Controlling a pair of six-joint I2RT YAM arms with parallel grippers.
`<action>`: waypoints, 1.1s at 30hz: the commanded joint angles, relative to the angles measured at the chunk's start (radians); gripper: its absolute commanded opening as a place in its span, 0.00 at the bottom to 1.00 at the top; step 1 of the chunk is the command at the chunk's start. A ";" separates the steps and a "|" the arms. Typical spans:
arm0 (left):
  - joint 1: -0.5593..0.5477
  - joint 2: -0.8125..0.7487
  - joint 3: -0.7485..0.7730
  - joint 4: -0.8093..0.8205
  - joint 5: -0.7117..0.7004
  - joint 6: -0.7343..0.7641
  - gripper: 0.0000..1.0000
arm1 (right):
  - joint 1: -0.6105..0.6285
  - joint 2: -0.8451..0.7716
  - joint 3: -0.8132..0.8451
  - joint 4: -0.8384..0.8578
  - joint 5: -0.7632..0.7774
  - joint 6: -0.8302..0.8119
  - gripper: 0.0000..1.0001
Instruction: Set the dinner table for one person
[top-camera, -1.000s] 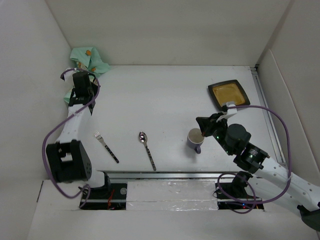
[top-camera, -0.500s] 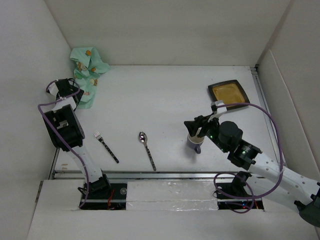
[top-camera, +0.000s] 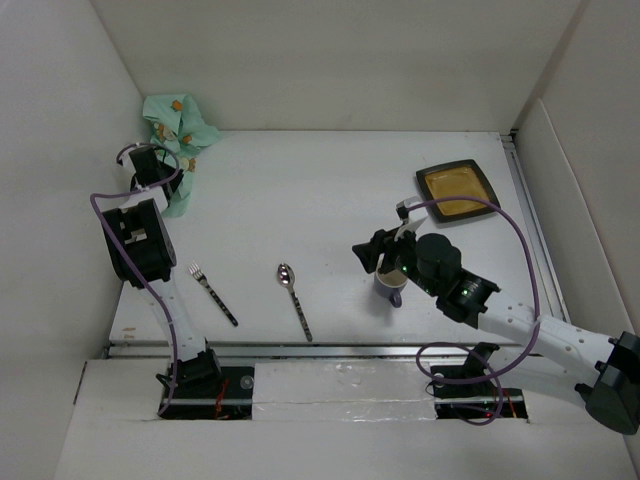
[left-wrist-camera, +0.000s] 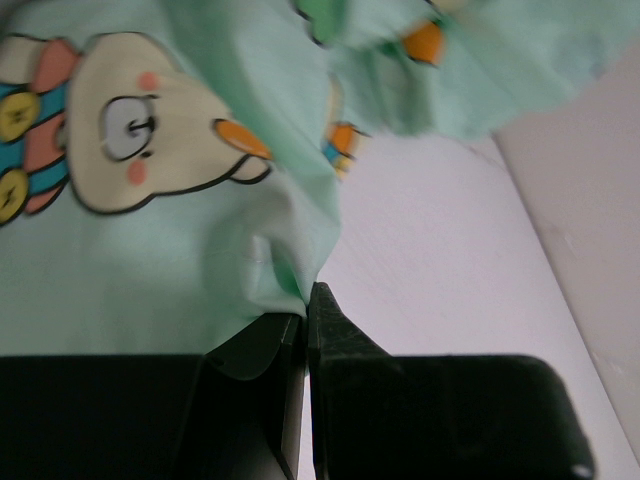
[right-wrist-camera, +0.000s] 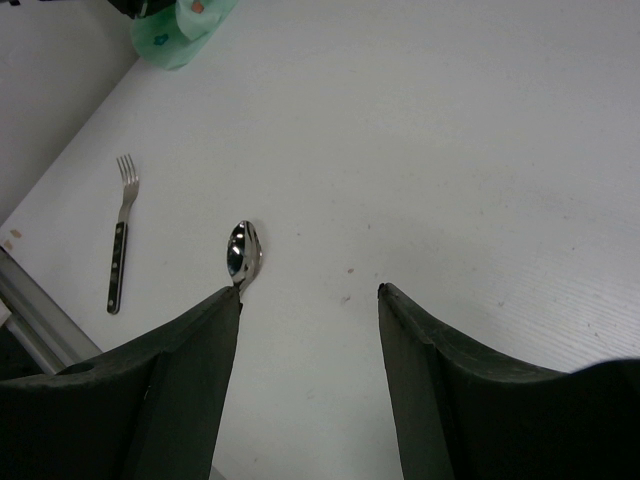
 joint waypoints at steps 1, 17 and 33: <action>-0.097 -0.093 0.002 0.138 0.147 0.001 0.00 | -0.004 0.068 0.092 0.108 0.001 -0.020 0.60; -0.462 -0.204 0.085 0.268 0.331 -0.073 0.00 | -0.045 0.432 0.399 0.100 0.102 -0.069 0.39; -0.462 -0.425 -0.009 0.345 0.392 -0.143 0.00 | -0.309 0.794 0.769 0.082 -0.468 -0.196 1.00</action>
